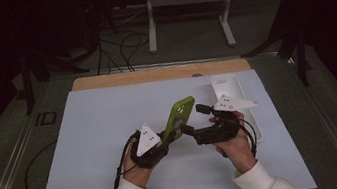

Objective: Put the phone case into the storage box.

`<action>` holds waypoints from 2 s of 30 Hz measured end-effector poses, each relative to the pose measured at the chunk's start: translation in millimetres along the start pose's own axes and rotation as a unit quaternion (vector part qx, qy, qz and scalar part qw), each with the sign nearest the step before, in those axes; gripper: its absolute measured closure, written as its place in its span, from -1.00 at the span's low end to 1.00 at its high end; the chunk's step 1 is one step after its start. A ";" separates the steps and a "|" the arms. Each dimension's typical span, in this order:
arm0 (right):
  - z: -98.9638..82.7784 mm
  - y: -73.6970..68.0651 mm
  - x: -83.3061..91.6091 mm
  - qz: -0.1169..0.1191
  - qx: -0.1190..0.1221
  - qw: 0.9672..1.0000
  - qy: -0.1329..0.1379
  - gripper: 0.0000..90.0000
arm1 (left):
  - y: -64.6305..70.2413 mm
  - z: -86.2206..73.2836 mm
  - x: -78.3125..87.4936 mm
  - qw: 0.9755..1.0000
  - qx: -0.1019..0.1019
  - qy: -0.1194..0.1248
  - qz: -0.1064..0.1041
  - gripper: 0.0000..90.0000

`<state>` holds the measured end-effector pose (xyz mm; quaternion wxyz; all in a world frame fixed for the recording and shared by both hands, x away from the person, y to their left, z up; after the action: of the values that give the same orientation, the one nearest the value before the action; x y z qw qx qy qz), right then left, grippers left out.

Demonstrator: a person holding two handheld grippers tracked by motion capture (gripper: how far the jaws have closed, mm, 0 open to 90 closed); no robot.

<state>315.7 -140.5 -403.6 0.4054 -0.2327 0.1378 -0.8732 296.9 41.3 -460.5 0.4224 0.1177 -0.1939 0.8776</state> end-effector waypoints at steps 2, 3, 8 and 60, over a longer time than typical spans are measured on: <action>1.3 -0.4 -0.3 0.000 -0.004 1.000 0.005 -0.82 | 0.5 -0.2 -0.1 1.000 0.001 0.001 0.004 0.71; 2.0 -0.7 -0.4 0.000 -0.007 1.000 0.008 -0.82 | 0.7 -0.2 -0.3 1.000 0.002 0.001 0.006 0.71; 4.6 -3.5 -2.0 0.005 -0.010 1.000 0.010 -0.82 | 2.2 -0.4 -0.6 1.000 0.000 0.002 0.015 0.71; 11.2 -11.3 -16.8 -0.025 -0.026 0.999 0.009 -0.66 | 21.2 -11.6 -11.3 1.000 0.001 -0.012 -0.001 0.71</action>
<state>323.7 -120.9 -394.2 0.3758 -0.2388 0.1582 -0.8813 286.7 26.5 -480.2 0.4207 0.1292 -0.1981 0.8758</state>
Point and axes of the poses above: each handheld gripper's, and its own axes: x roughly backward along the jaws, z roughly out of its top, y roughly to its right, the point moved 4 cm from there along -x, roughly forward along the jaws, and after that the axes turned 13 degrees about -x, right-handed, at the moved point
